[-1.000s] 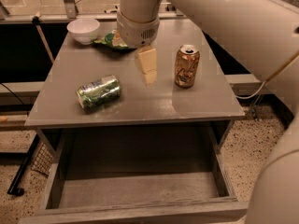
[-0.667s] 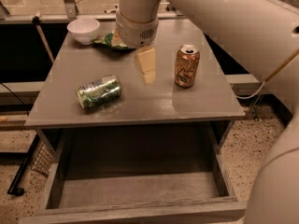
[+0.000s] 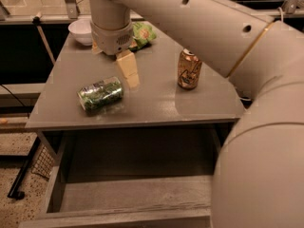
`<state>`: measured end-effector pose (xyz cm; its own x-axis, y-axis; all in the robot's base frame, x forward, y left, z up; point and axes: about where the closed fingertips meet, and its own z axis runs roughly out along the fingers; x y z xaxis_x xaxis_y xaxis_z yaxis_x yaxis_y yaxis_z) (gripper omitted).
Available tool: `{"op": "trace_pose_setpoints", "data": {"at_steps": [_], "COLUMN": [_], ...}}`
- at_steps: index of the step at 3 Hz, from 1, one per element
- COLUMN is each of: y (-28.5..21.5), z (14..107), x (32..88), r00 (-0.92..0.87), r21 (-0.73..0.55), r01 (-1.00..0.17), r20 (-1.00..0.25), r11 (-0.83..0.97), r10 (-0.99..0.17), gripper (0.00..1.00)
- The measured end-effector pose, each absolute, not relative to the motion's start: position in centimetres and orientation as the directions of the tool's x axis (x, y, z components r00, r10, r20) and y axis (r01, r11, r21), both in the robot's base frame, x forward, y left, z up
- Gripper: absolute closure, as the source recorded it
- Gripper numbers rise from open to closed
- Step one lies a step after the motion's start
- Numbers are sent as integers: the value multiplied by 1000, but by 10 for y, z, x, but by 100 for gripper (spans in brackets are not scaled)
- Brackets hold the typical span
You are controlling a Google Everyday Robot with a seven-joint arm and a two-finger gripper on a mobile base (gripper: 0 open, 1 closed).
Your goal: Place green can into top drawer
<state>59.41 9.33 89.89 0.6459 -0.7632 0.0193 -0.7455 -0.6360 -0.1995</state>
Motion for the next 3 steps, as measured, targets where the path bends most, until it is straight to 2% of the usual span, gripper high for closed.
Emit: {"op": "trace_pose_setpoints", "data": {"at_steps": [3], "y": [127], "z": [865], "x": [582], "r00": [672], "r21": [-169], "r01": [-732], "r20": [-20], "r11": [-660], "r10": [-740], "gripper": [0]}}
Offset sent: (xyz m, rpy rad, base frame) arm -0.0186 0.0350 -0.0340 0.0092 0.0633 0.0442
